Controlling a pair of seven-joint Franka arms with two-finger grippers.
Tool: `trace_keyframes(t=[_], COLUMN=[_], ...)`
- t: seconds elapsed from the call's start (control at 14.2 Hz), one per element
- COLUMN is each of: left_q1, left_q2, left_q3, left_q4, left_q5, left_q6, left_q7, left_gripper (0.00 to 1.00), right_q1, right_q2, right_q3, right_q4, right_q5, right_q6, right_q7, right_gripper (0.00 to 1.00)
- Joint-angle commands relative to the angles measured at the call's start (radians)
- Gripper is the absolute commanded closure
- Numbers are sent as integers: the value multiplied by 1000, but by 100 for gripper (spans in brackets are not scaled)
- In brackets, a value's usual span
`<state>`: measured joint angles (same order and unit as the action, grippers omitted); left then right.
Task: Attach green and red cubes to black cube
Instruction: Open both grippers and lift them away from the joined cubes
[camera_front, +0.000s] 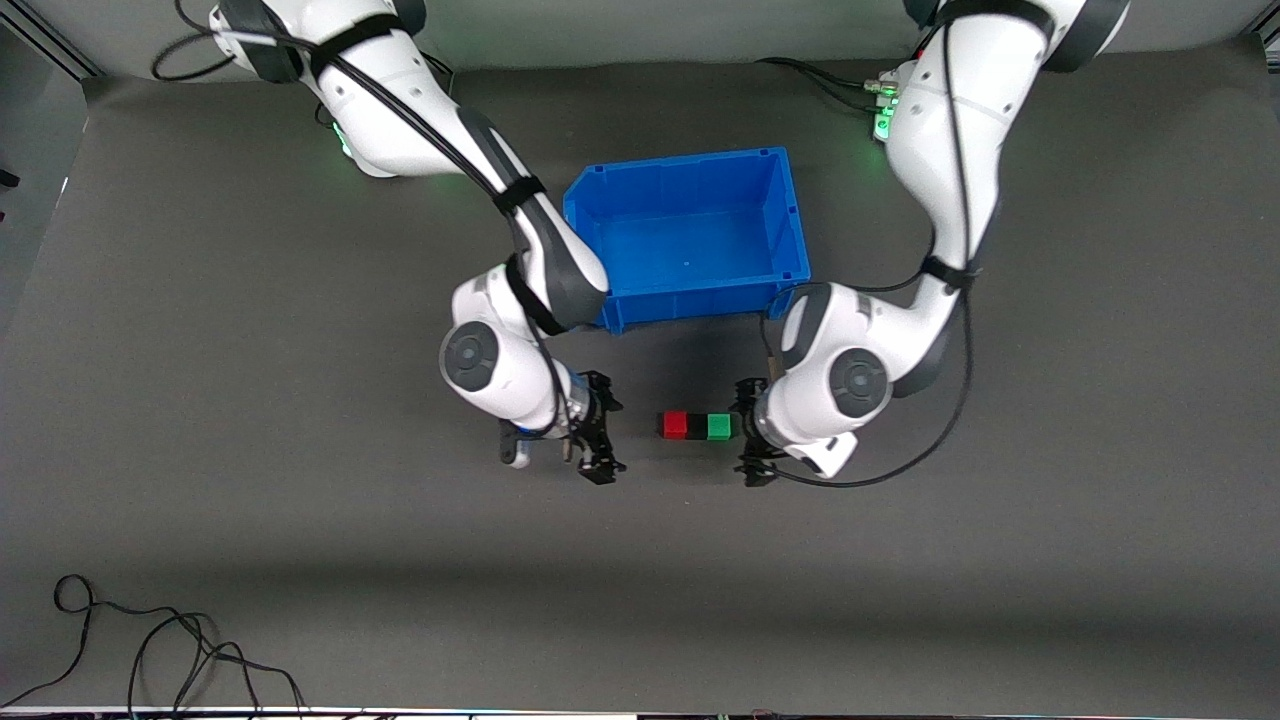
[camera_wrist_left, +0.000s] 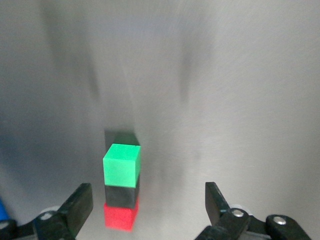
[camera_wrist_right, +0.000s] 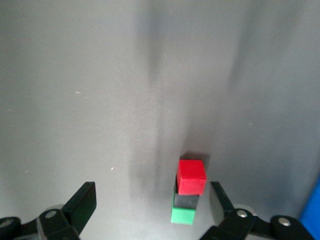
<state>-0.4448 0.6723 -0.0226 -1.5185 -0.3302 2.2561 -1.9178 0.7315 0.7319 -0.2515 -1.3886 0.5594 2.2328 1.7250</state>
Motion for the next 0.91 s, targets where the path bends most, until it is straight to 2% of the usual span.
trace_keyframes(t=[0.0, 0.21, 0.35, 0.42, 0.49, 0.7, 0.84], left_q1=[98, 207, 258, 282, 307, 322, 336], left_q2=[-140, -223, -272, -289, -302, -336, -347], left_q3=[18, 20, 24, 24, 24, 26, 27], left_q4=[-23, 3, 3, 3, 3, 4, 4], left_q5=[5, 11, 92, 124, 143, 264, 354], left_q6=[-159, -333, -401, -421, -452, -562, -601], left_q7=[46, 302, 425, 445, 463, 701, 878], left_gripper=[0, 0, 0, 0, 0, 0, 0], right_q1=[0, 3, 5, 8, 9, -4, -78], right_q2=[-121, -221, -276, -301, -336, -458, -560], right_q3=[-73, -175, -241, -267, -276, -270, -214], right_q4=[-24, -27, -27, -26, -29, -67, -122], right_q5=[-23, -24, -27, -61, -128, -298, -377], right_q6=[-163, -336, -463, -517, -556, -601, -602], right_q7=[-106, -284, -414, -471, -534, -691, -821], right_gripper=[0, 0, 0, 0, 0, 0, 0])
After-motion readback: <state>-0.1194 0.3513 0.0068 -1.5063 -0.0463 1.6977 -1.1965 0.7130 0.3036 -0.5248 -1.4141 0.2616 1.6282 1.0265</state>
